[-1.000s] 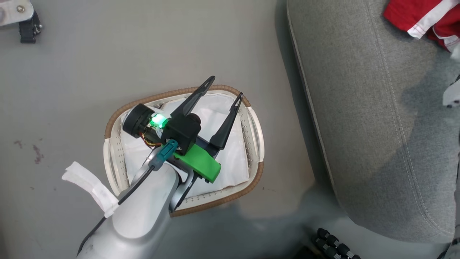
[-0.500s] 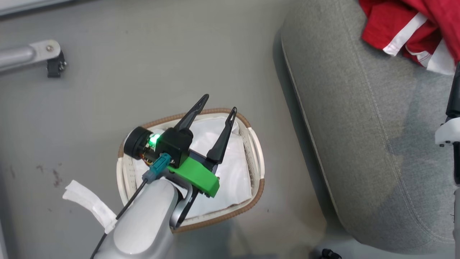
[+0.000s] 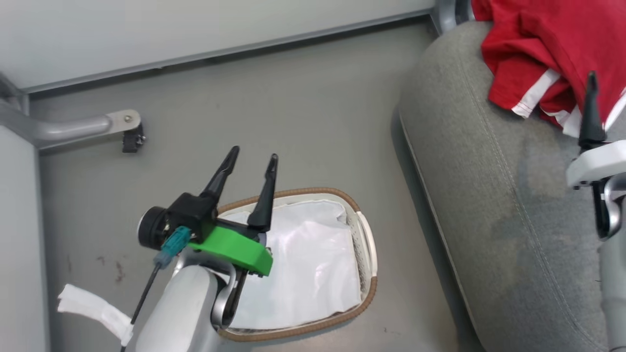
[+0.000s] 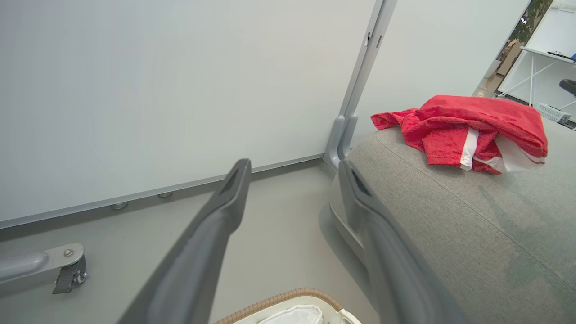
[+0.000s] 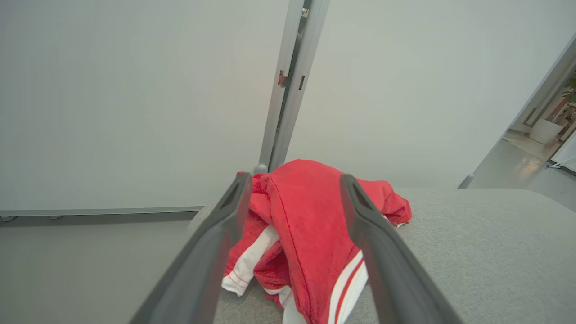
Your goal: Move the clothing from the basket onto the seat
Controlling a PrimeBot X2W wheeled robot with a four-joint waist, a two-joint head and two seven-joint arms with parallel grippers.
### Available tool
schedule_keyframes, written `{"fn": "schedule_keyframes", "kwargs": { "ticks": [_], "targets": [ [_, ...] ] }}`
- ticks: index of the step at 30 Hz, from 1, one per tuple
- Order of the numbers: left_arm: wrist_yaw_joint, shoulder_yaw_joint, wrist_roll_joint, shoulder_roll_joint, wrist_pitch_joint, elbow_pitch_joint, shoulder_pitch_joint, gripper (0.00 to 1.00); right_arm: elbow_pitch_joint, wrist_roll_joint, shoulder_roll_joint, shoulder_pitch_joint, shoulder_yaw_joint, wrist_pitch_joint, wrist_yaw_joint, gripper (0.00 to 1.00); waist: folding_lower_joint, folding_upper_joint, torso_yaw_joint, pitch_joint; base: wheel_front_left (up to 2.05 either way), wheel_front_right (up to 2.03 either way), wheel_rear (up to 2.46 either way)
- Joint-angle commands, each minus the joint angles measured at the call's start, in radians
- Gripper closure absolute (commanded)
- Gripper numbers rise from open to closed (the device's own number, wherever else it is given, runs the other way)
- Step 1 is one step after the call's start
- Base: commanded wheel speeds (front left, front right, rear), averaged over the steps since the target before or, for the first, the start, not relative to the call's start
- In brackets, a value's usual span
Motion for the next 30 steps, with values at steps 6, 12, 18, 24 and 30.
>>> {"fn": "schedule_keyframes", "kwargs": {
  "ticks": [6, 12, 18, 24, 30],
  "targets": [
    [0.03, 0.116, 0.016, -0.008, 0.0, -0.011, 0.09, 0.0, 0.032, 0.009, 0.059, 0.004, 0.068, -0.002, -0.001, 0.0, 0.0, 0.0, 0.105, -0.096, 0.0, 0.0, 0.0],
    [0.052, 0.214, 0.03, -0.01, 0.0, -0.025, 0.152, 0.0, 0.037, 0.027, 0.104, 0.045, 0.157, -0.002, -0.001, 0.0, 0.0, 0.0, 0.146, -0.135, 0.0, 0.0, 0.0],
    [0.054, 0.272, 0.039, -0.01, 0.0, -0.036, 0.215, 0.0, 0.013, 0.058, 0.146, 0.123, 0.208, -0.002, -0.001, 0.0, 0.0, 0.0, 0.167, -0.17, 0.0, 0.0, 0.0],
    [0.042, 0.287, 0.018, -0.01, 0.0, -0.027, 0.267, 0.0, -0.019, 0.107, 0.154, 0.218, 0.253, -0.002, -0.001, 0.0, 0.0, 0.0, 0.167, -0.211, 0.0, 0.0, 0.0],
    [0.04, 0.29, 0.005, -0.01, 0.0, -0.028, 0.312, 0.0, -0.043, 0.163, 0.153, 0.299, 0.276, -0.002, -0.001, 0.0, 0.0, 0.0, 0.162, -0.23, 0.0, 0.0, 0.0]
  ]
}}
